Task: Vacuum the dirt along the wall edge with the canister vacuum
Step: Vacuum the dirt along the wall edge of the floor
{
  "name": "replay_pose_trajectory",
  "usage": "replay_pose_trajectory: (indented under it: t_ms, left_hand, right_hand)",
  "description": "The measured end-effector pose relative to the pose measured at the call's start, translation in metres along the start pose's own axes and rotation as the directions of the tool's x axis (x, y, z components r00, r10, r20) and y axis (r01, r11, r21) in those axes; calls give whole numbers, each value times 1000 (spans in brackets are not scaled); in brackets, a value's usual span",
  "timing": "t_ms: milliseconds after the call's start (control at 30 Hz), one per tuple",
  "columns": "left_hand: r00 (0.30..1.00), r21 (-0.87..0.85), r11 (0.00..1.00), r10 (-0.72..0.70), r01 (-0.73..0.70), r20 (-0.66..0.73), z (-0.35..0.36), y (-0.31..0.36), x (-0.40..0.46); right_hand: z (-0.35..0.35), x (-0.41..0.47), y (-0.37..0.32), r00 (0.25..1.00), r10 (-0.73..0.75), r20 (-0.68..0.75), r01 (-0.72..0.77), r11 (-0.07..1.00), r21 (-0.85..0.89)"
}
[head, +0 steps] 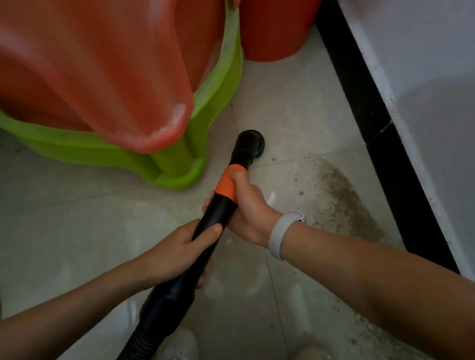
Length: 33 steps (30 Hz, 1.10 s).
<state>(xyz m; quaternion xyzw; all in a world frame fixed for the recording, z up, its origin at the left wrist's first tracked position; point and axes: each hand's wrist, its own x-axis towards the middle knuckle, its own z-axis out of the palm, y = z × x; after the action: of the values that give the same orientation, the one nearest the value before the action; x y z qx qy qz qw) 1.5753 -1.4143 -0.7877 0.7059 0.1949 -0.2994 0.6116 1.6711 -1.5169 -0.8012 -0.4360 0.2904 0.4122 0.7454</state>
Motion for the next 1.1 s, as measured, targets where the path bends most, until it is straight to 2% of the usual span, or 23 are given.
replay_pose_trajectory:
  t_ms: [200, 433, 633, 833, 967, 1100]
  left_hand:
    - [999, 83, 996, 32, -31, -10, 4, -1, 1]
    - [987, 116, 992, 30, -49, 160, 6, 5, 14]
    - [972, 118, 988, 73, -101, 223, 29, 27, 52]
    - [955, 134, 984, 78, -120, 285, 29, 27, 63]
    - [965, 128, 984, 85, -120, 249, 14, 15, 60]
    - [988, 70, 997, 30, -41, 151, -8, -2, 51]
  right_hand:
    - [-5, -3, 4, 995, -28, -91, 31, 999, 30]
    - [-24, -3, 1, 961, -108, -255, 115, 993, 12]
    - [-46, -1, -32, 917, -193, -350, 219, 975, 36]
    - [-53, -8, -38, 935, -155, -320, 185, 981, 65]
    - [-34, -9, -27, 916, -149, -372, 200, 974, 102]
    - [1, -12, -10, 905, -149, -399, 193, 979, 72]
